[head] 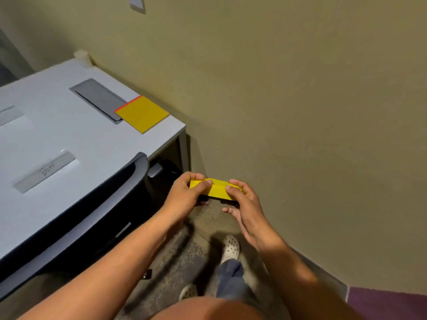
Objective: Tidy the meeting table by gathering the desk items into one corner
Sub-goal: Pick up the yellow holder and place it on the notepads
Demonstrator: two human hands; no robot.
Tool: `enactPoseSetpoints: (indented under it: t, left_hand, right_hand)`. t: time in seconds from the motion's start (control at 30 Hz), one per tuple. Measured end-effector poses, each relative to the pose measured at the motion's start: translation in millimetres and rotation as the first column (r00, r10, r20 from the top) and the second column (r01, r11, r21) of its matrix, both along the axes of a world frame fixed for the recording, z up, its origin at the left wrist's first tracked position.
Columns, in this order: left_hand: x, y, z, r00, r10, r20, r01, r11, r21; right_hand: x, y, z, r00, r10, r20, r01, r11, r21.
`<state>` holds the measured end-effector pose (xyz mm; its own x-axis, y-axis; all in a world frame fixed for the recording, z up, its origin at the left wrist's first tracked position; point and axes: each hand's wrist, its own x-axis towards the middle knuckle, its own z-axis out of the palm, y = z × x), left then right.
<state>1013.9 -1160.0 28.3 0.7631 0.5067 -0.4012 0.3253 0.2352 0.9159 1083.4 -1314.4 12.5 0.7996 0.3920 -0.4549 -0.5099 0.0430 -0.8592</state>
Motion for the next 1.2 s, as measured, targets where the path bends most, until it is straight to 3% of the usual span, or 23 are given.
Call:
enactPoseSetpoints:
  t: [0.33,0.5,0.7,0.93,1.07,1.2]
  left_hand:
    - [92.8,70.6,47.2,0.953,0.304,0.015,-0.304,0.945,0.124]
    - [97.7,104.4,58.4,0.835,0.55,0.014,-0.55,0.835,0.015]
    - [91.6,175.8,53.9,0.695,0.719,0.018,-0.719,0.695,0.029]
    - [87.1,272.0,51.9,0.639,0.769,-0.013,-0.759,0.629,-0.17]
    - [81.3,308.9,41.7,0.683,0.731,-0.008,-0.72,0.671,-0.176]
    - [74.6,343.3,28.2,0.662,0.75,-0.017,-0.738,0.647,-0.189]
  right_hand:
    - [136.0,107.1,23.3,0.958,0.286,-0.009,-0.283,0.952,0.12]
    - [160.9,169.5,33.4,0.892,0.449,0.046,-0.452,0.888,0.09]
    - [174.9,255.2,32.6,0.858,0.514,0.011,-0.508,0.844,0.172]
    - [192.2,344.7,41.9,0.828,0.557,0.067,-0.56,0.827,0.055]
    - [194.7,382.6,44.7,0.836,0.542,0.084,-0.539,0.84,-0.061]
    - [189.9,411.4,41.8,0.811,0.57,0.128,-0.547,0.818,-0.177]
